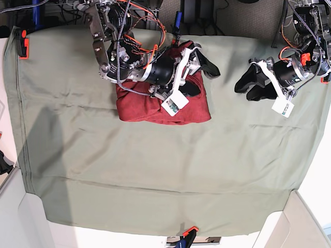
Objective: Fold the T-shirt properly
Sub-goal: 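Fold the strip end held by the right gripper toward the left gripper, then press the folded bundle with the right gripper, then withdraw it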
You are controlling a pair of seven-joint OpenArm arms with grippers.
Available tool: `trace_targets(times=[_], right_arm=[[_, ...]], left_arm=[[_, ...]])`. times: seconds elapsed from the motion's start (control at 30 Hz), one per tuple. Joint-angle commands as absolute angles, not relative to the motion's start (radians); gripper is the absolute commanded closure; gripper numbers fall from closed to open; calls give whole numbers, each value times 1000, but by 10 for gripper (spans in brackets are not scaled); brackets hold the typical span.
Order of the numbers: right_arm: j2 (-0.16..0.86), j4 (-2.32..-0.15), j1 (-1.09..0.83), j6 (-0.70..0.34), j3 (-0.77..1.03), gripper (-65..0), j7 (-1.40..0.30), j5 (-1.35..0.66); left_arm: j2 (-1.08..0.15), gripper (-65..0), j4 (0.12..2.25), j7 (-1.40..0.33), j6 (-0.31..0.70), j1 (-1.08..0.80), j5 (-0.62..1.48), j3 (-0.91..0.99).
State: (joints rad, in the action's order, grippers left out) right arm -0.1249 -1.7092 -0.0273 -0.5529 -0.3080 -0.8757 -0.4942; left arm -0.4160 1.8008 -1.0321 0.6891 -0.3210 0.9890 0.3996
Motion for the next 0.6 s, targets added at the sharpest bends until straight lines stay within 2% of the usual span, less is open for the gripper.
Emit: trace_targets(times=[0.0, 0.1, 0.23, 0.33, 0.5, 0.53, 0.57], right_arm=[[-136, -1743, -1, -553, -311, -443, -846, -516], [-136, -1800, 29, -553, -306, -443, -869, -513], [-128, -1884, 71, -538, -266, -443, -875, -414], [-110, -1880, 108, -494, -203, -443, -872, -355], [-54, -1872, 130, -493, -84, -440, -860, -337], [-40, -1869, 130, -493, -67, -433, -855, -337], [-26, -1861, 130, -493, -54, -399, -848, -337]], left_arm=[[-433, -359, 1816, -1015, 698, -318, 1014, 406], [-433, -359, 1816, -1027, 698, -321, 1034, 406], [-433, -359, 1817, -1114, 698, -322, 1130, 406], [-432, -359, 1819, -1171, 698, -325, 1195, 406], [-432, -359, 1859, -1209, 698, -364, 1254, 402], [-432, -359, 1877, -1209, 698, -375, 1257, 395], [-432, -359, 1899, -1209, 698, -387, 1257, 384]])
